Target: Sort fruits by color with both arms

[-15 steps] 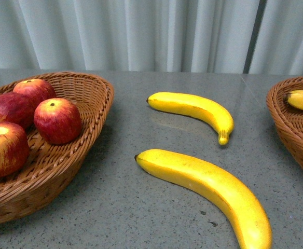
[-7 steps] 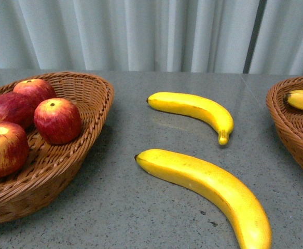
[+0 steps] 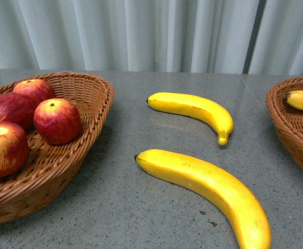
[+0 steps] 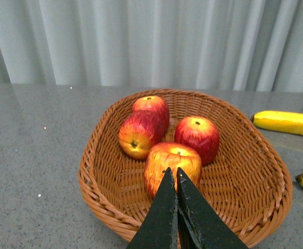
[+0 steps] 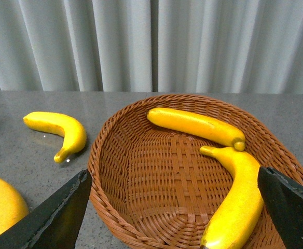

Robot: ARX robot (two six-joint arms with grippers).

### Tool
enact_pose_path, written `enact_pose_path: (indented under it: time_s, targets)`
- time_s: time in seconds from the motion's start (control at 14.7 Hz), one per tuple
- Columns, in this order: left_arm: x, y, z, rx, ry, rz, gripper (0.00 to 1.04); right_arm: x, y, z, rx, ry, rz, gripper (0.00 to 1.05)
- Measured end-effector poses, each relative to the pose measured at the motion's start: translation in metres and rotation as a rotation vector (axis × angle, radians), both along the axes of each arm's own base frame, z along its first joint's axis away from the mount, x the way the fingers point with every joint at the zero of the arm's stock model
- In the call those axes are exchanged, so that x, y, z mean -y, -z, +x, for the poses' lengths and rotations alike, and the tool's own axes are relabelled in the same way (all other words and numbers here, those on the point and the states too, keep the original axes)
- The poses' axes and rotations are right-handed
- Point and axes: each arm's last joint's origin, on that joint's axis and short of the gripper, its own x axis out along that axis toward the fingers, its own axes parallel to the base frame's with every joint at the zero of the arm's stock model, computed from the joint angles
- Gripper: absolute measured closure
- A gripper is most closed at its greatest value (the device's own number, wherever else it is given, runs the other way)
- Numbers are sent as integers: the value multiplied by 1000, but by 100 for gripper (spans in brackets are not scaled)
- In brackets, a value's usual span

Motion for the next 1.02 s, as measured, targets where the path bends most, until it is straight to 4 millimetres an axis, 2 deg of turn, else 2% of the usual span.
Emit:
enact_pose_path:
  time_s: [0.07, 0.14, 0.55, 0.68, 0.75, 0.95, 1.02]
  targets:
    - [0, -1, 0, 8, 0, 0, 103, 0, 0, 0, -2, 0, 0, 7]
    - [0, 0, 0, 3, 0, -1, 98, 0, 0, 0, 0, 0, 0, 7]
    - [0, 0, 0, 4, 0, -1, 26, 0, 0, 0, 0, 0, 0, 7]
    - [0, 0, 0, 4, 0, 0, 5, 0, 0, 0, 0, 0, 0, 7]
    - [0, 0, 0, 4, 0, -1, 8, 0, 0, 0, 0, 0, 0, 7]
    - [0, 0, 0, 4, 0, -1, 7, 0, 0, 0, 0, 0, 0, 7]
    - [0, 0, 0, 4, -1, -1, 7, 0, -3, 2, 23, -49, 31, 7]
